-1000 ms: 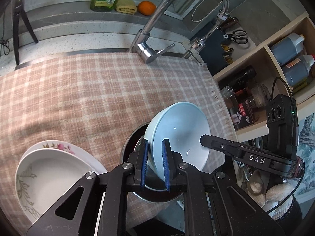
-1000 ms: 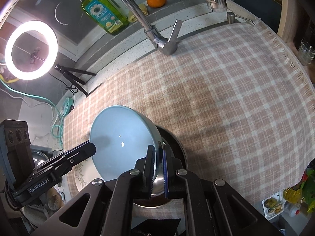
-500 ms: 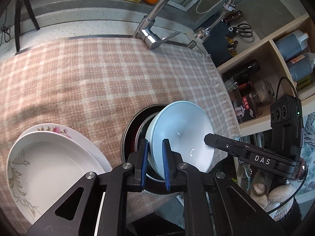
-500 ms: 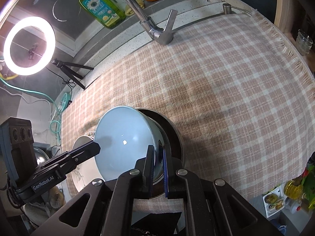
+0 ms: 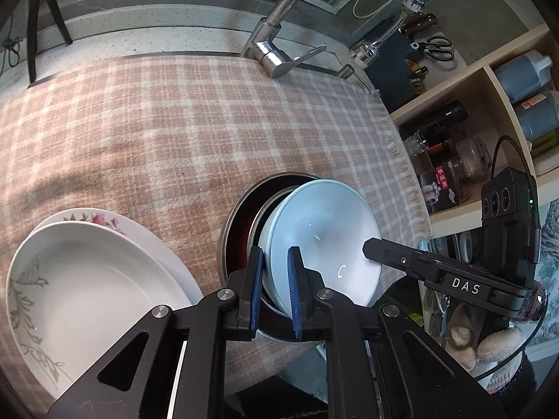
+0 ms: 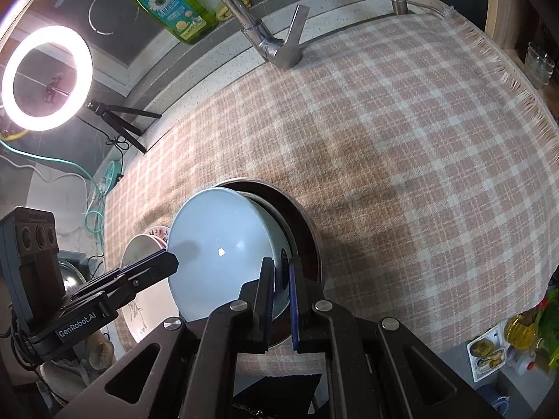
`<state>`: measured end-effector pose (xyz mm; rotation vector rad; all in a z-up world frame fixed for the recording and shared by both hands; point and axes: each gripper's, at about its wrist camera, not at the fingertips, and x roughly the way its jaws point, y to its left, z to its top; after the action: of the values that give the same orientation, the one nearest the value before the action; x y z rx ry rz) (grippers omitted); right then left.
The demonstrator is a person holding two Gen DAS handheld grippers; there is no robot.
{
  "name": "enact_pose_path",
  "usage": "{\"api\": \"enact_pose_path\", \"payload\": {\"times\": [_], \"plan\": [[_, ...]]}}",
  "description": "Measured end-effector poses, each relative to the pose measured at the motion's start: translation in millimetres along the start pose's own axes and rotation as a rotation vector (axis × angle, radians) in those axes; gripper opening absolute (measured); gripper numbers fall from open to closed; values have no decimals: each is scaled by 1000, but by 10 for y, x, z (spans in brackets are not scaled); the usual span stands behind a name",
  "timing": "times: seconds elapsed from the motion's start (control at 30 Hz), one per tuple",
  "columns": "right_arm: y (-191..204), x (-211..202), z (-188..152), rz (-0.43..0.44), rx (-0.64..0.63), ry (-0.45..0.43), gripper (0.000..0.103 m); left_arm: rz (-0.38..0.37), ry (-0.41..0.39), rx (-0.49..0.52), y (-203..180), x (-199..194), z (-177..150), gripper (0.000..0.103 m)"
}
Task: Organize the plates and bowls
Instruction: 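Lower the light blue bowl into the nested steel bowls with both grippers, then grip the rim of the nested bowl stack with both grippers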
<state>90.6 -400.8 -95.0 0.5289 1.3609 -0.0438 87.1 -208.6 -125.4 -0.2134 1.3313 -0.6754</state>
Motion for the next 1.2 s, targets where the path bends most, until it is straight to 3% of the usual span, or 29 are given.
{"api": "enact_pose_path", "payload": {"times": [0.83,1.2], "plan": [[39,46,-11,-7,-52,10,14,-7,14,-6,37,18,-26,14],[-40,-180,-47,36,-66,-64,15,-5,-74,-85,181,-236,-176,14]]}}
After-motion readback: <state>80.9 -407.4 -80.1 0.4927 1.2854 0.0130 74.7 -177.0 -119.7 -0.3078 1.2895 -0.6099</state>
